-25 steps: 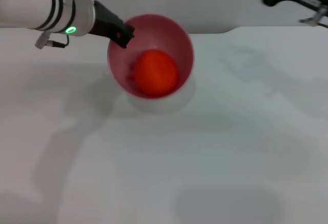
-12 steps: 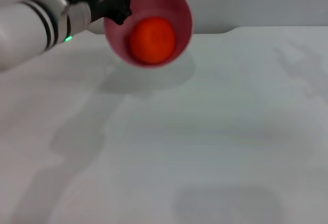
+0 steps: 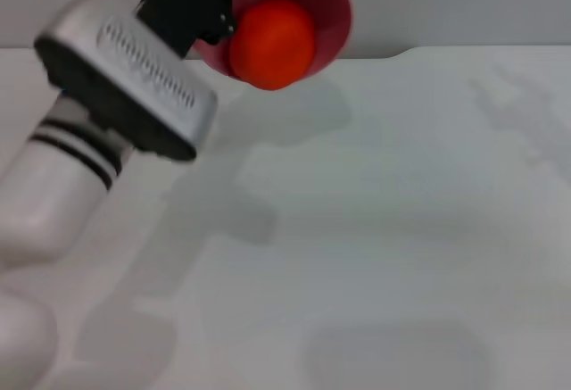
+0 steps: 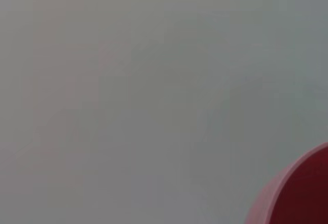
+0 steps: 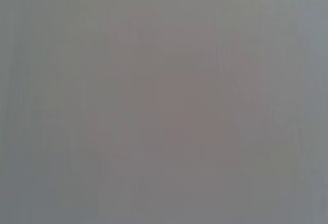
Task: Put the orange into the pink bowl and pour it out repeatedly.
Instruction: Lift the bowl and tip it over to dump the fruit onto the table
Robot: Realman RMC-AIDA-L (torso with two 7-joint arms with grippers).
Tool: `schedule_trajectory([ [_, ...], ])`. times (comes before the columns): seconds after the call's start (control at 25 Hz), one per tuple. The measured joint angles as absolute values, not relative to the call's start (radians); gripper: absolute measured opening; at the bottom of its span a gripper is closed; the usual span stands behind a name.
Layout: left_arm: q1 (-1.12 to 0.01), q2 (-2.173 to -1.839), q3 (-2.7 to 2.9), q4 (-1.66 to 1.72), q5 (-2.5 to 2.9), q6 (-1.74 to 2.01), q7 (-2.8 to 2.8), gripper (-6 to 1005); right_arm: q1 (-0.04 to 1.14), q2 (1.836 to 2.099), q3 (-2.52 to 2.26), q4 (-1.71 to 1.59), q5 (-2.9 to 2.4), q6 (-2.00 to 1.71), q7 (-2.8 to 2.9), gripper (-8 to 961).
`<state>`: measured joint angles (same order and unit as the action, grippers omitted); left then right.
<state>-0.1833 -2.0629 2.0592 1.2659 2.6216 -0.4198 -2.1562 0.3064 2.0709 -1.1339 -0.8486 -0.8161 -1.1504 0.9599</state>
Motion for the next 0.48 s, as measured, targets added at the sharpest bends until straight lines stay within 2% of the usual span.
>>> schedule_trajectory([
  [0.16, -0.195, -2.068, 2.155, 1.113, 2.612, -0.713, -2.157, 41, 0.318, 2.071, -1.138, -0.847, -0.816, -1.161, 0.963, 500],
  [0.48, -0.206, -2.069, 2.211, 1.045, 2.585, -0.839, -2.156, 42, 0.335, 2.072, -1.144, -0.831, -0.815, -1.161, 0.964, 500],
])
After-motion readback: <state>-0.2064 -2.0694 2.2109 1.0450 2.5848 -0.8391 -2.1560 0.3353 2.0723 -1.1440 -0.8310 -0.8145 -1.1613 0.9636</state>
